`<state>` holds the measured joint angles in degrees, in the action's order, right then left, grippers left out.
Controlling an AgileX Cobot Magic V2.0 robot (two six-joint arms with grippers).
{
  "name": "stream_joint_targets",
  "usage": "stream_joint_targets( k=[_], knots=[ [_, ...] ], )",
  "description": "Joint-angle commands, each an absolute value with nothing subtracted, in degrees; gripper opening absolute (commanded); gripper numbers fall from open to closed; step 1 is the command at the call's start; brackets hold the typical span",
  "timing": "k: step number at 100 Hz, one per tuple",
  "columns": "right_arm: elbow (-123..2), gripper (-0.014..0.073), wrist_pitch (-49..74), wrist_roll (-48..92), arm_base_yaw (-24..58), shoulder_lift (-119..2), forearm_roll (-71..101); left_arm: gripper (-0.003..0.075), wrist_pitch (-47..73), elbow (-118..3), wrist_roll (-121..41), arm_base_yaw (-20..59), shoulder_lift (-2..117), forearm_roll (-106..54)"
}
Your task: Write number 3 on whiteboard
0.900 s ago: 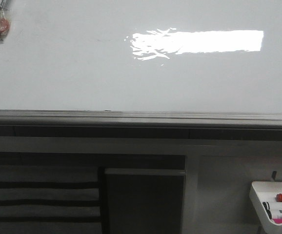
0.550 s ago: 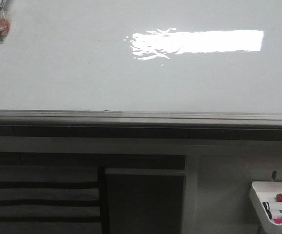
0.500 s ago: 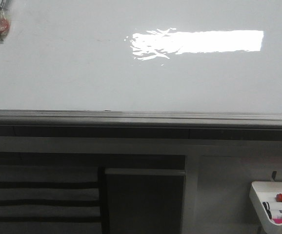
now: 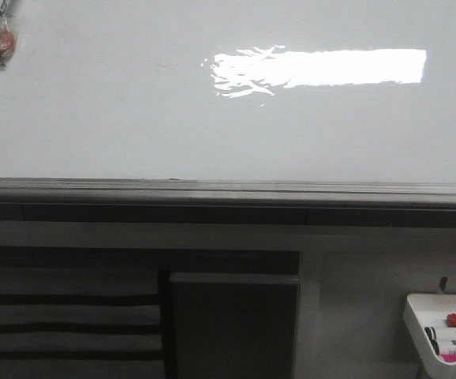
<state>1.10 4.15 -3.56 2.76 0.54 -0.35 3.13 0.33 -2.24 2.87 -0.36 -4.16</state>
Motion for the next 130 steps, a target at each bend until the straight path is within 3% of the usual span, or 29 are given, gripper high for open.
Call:
stream_joint_targets(
  k=[1, 38, 58, 90, 130],
  knots=[
    [2.3, -0.0079, 0.0, -3.0, 2.4, 1.8, -0.5, -0.0019, -1.5, 0.4, -1.8, 2.7, -2.2, -4.2],
    [-2.0, -0.0079, 0.7, -3.0, 2.4, 1.6, 1.5, -0.0019, -1.7, -2.7, -1.6, 2.7, -2.2, -8.5],
    [-13.7, -0.0079, 11.8, -3.0, 2.4, -1.0, 1.5, -0.0019, 4.9, -12.9, -1.6, 2.7, 0.5, -8.8],
    [-32.2, -0.0079, 23.6, -3.0, 2.4, -15.5, -0.5, -0.0019, 18.2, -32.2, -1.7, 2.7, 16.6, -5.4],
    [-34.9, -0.0079, 23.0, -3.0, 2.4, -18.4, -0.6, -0.0019, 16.8, -33.2, -1.7, 2.7, 21.9, -5.5]
  ],
)
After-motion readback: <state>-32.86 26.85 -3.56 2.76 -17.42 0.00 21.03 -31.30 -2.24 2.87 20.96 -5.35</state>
